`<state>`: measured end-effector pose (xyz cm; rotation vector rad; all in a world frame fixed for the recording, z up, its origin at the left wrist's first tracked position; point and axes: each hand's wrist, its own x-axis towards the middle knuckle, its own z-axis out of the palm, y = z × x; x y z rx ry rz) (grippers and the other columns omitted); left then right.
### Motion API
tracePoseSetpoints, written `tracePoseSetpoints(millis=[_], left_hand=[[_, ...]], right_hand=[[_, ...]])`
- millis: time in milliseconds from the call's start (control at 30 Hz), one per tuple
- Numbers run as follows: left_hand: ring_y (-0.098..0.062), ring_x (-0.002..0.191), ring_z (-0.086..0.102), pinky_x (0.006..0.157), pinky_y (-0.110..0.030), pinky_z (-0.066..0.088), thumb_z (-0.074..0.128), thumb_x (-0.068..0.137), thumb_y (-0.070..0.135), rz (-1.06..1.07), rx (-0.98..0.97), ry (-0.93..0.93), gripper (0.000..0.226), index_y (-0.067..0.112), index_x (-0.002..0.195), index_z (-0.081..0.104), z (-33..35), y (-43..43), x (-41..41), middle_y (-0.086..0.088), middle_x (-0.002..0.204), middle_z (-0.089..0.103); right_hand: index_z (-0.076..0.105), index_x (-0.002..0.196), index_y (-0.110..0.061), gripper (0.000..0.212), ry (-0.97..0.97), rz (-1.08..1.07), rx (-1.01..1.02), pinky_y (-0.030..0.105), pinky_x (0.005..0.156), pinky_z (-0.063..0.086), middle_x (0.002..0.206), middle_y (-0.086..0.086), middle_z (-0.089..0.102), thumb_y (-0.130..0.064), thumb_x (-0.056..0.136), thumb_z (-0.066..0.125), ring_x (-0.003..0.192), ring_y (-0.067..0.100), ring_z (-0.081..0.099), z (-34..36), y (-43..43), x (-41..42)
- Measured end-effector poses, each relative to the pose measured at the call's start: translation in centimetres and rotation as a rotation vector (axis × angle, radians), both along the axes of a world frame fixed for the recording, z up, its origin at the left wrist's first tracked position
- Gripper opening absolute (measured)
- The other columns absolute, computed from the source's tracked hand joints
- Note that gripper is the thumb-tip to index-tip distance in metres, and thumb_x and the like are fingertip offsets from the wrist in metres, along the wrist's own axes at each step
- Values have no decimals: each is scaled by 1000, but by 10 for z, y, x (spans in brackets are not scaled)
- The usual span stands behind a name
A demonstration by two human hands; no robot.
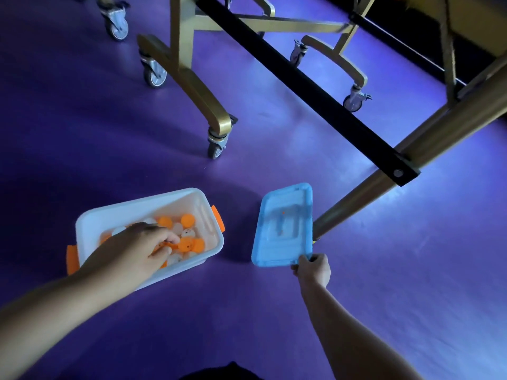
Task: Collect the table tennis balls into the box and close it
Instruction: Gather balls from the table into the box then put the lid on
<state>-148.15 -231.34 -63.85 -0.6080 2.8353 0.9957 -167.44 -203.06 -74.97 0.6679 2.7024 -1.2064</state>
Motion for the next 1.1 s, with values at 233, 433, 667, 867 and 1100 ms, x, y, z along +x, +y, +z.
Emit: tracePoseSetpoints(millis=[233,433,667,867,1100], left_hand=[[4,94,59,79,-10,40,56,92,11,178,170,123,22,28,104,63,0,-20,13,13,107,66],[-18,102,61,86,-33,45,55,91,23,415,109,269,45,20,135,44,7,-40,21,4,131,56],[-15,91,64,88,-34,47,38,93,50,781,606,476,51,24,136,40,9,-52,30,0,113,60],[-22,87,56,73,-32,41,52,89,26,831,432,155,40,18,127,41,-20,-56,53,-4,107,62],[-34,102,60,80,-35,45,54,89,25,691,266,-122,45,9,128,39,-61,-44,65,-14,115,61]], right_hand=[[52,94,-16,11,330,274,61,33,69,43,82,1,59,-12,85,57,75,24,52,41,-39,29],[62,88,-13,12,614,557,85,18,54,33,76,0,64,-6,80,65,68,8,49,54,-76,38],[50,91,-24,17,921,896,215,30,38,45,85,5,65,-27,75,45,52,25,60,61,-121,47],[60,95,-11,23,635,934,156,32,55,48,93,2,59,-2,74,67,69,30,63,39,-139,52],[55,122,-9,50,315,979,129,30,68,43,115,7,52,8,75,58,81,19,49,16,-140,63]])
